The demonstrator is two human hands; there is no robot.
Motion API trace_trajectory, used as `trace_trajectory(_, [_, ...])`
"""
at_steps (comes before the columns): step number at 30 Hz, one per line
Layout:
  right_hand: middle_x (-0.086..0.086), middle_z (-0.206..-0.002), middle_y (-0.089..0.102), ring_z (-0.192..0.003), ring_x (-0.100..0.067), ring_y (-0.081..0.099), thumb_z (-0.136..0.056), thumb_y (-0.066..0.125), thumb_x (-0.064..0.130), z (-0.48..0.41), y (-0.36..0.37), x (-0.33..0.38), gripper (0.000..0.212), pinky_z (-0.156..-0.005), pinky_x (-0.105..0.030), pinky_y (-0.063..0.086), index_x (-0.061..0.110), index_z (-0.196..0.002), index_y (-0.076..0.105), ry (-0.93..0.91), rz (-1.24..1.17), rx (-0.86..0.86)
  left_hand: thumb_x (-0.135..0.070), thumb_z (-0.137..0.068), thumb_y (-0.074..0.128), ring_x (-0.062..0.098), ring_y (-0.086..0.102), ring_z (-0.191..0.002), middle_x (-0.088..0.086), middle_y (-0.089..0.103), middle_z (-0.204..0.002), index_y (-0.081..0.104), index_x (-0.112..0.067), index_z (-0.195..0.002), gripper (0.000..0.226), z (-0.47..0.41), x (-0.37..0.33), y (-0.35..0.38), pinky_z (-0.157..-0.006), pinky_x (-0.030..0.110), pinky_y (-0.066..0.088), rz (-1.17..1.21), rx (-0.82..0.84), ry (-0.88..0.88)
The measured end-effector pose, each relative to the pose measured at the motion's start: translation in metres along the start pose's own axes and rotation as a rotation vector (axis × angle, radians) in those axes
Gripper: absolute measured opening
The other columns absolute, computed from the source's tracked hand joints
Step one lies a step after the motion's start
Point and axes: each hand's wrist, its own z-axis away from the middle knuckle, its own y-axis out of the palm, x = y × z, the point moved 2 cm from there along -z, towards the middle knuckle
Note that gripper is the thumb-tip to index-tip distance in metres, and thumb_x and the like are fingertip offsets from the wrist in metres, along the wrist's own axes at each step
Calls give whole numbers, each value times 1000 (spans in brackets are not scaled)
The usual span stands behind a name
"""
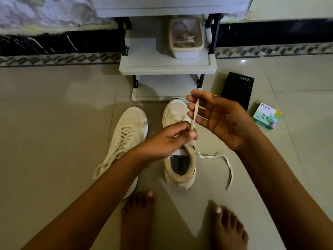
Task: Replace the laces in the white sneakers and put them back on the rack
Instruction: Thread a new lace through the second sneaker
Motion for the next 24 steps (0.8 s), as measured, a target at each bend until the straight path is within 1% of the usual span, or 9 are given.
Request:
trace_trajectory(3, [-4, -96, 69, -78, -12, 66, -97, 39, 14, 0, -6, -1, 26, -67, -22, 54, 9, -108, 62, -2, -5, -57, -22, -101, 37, 0, 58, -100, 0, 64, -107, 58, -4, -111, 29, 4, 1, -9, -89, 8, 42, -50, -27, 15])
trace_trajectory(6, [-1, -86, 62, -67, -9, 53, -96, 43, 16, -1, -14, -1, 23, -59, -17, 49, 12, -102, 65, -22, 119, -206, -20, -101, 34, -3, 53, -71, -5, 56, -77, 60, -10, -94, 28, 6, 4, -24, -70, 7, 41, -135, -56, 2])
trace_trajectory(9, [0, -86, 57, -66, -9, 47, -95, 48, 18, -4, -23, -3, 19, -58, -17, 44, 15, -97, 67, -4, 263, -372, -26, -101, 37, -6, 48, -70, -17, 52, -77, 60, -24, -88, 26, 3, 14, -37, -62, 10, 33, -403, -145, -86])
trace_trajectory(12, [1, -82, 57, -66, -11, 45, -95, 51, 20, -6, -30, -7, 19, -62, -20, 43, 13, -102, 67, 21, 446, -465, -22, -100, 41, -6, 45, -68, -21, 51, -76, 64, -21, -94, 24, 2, 19, -42, -57, 9, 27, -529, -210, -92])
trace_trajectory(14, [2, -82, 57, -67, -11, 46, -95, 50, 20, -7, -33, -11, 19, -64, -21, 44, 12, -103, 65, 50, 608, -472, -19, -97, 47, -2, 50, -69, -17, 56, -76, 68, -20, -97, 21, 2, 20, -44, -59, 10, 33, -582, -230, -61])
trace_trajectory(16, [2, -81, 56, -69, -11, 48, -96, 50, 21, -8, -35, -16, 18, -63, -22, 43, 13, -99, 65, 76, 759, -447, -16, -93, 56, 7, 59, -79, -8, 67, -86, 71, -20, -99, 17, 1, 21, -45, -70, 18, 42, -607, -256, -40])
trace_trajectory(18, [2, -76, 56, -67, -10, 48, -95, 52, 23, -8, -37, -21, 17, -60, -21, 42, 13, -94, 65, 67, 907, -425, -14, -89, 62, 8, 61, -83, -5, 70, -91, 73, -19, -101, 17, 1, 20, -45, -77, 22, 45, -615, -298, -22])
trace_trajectory(22, [3, -74, 55, -69, -9, 50, -93, 56, 28, -11, -42, -32, 23, -69, -25, 40, 8, -93, 66, 68, 1254, -396, -10, -89, 61, 10, 63, -81, -1, 70, -92, 71, -16, -103, 18, 0, 20, -43, -80, 25, 48, -624, -307, -22])
trace_trajectory(24, [-2, -87, 60, -80, -11, 51, -92, 58, 31, -11, -44, -37, 24, -74, -25, 41, 9, -100, 65, 87, 1412, -382, -13, -87, 64, 10, 64, -80, -2, 70, -89, 70, -16, -98, 13, 0, 20, -41, -75, 23, 47, -639, -335, -10])
